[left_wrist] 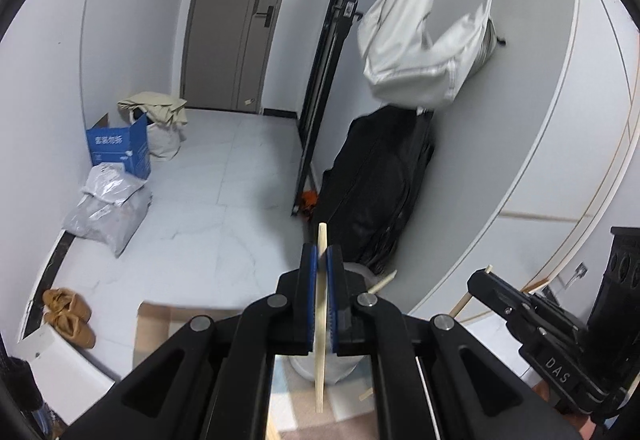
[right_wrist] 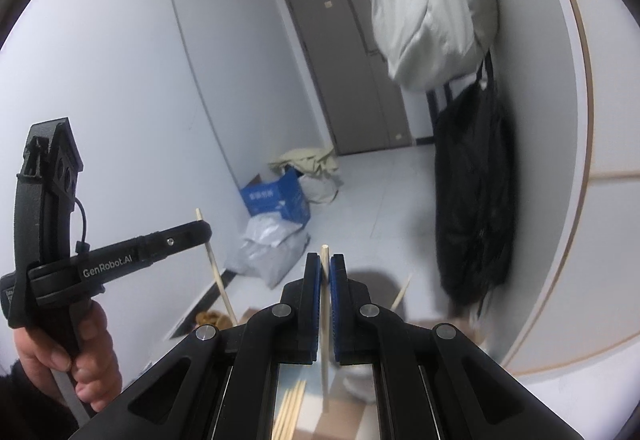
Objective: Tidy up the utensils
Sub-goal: 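Lift the chopstick with the right gripper and carry it over the holder, then drop the chopstick into the white holder and open the right gripper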
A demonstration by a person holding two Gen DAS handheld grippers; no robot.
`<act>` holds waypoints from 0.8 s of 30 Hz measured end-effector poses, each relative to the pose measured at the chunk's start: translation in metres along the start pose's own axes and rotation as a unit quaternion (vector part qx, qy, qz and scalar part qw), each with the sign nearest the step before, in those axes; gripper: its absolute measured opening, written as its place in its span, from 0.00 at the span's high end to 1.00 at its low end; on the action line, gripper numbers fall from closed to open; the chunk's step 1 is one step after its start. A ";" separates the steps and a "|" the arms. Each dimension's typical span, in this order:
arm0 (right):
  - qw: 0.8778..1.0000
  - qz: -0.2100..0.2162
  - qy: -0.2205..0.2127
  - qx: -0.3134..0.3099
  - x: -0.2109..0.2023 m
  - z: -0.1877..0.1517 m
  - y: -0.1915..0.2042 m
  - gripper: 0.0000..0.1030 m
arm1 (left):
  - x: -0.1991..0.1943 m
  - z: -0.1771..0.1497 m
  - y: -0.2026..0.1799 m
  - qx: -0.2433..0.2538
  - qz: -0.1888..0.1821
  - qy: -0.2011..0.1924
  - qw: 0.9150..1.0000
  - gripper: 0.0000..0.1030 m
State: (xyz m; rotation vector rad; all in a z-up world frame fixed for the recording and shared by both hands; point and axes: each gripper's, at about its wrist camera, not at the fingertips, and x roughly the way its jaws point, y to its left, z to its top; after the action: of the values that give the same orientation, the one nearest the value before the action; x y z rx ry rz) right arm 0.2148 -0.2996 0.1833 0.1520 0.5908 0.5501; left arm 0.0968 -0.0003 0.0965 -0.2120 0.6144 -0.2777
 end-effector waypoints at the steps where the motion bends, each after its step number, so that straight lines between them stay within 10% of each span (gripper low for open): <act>1: 1.000 -0.001 -0.004 -0.002 0.001 0.005 -0.001 0.96 | 0.003 0.006 -0.002 -0.001 -0.002 -0.003 1.000 0.99; 12: 0.999 -0.017 -0.044 -0.018 0.034 0.066 -0.019 0.96 | 0.035 0.036 -0.004 0.014 -0.008 -0.028 0.999 0.99; 24: 0.999 -0.021 -0.034 -0.020 0.079 0.052 -0.041 0.96 | 0.075 0.024 0.012 0.014 -0.017 -0.019 1.000 0.99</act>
State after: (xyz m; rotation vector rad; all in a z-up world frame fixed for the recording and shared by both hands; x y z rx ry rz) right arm 0.3178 -0.2910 0.1758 0.1194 0.5152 0.5130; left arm 0.1718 -0.0099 0.0723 -0.2004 0.5702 -0.3136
